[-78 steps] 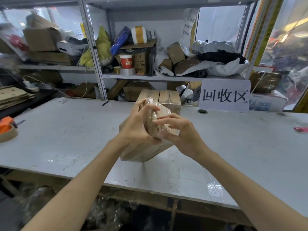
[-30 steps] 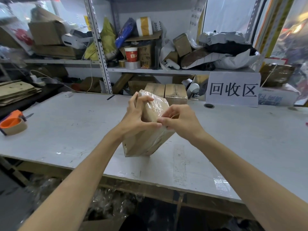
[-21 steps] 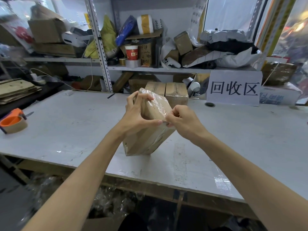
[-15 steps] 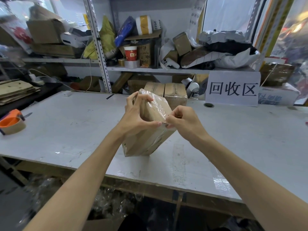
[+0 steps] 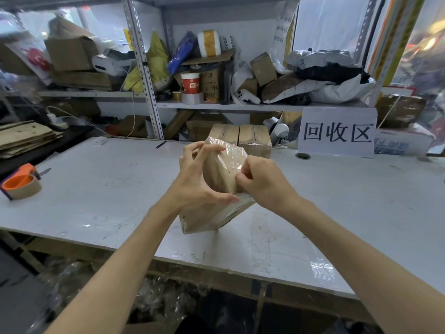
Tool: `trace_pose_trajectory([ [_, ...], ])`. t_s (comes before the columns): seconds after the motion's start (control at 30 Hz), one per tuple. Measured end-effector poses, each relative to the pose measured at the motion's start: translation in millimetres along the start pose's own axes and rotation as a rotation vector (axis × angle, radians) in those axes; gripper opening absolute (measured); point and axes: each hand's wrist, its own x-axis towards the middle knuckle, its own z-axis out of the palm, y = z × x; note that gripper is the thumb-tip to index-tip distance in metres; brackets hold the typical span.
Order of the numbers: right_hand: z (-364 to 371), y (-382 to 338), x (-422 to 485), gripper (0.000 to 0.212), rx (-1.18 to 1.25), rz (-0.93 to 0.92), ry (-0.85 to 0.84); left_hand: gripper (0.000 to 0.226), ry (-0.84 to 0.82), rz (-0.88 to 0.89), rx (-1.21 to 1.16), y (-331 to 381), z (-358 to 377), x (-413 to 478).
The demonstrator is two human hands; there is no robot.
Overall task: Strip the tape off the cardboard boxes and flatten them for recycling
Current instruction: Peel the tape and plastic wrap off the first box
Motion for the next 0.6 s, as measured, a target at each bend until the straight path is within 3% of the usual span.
trace_pose_trajectory([
  [0.2,10,1,-6,0.015,-0.032,0.1,0.141,0.092,0.013,-0.008,0.0,3,1,3],
  [0.33,9,2,-8,0.028,0.311,0.264,0.214,0.086,0.037,-0.056,-0.028,-2,-4,3],
  [0.47,7,0,-3,0.004,0.561,0.308,0.168,0.085,0.058,-0.097,-0.024,-9,-8,1],
  [0.6,4,2,-3,0.03,0.702,0.314,0.094,0.1,0.059,-0.066,-0.015,-17,-6,-4],
])
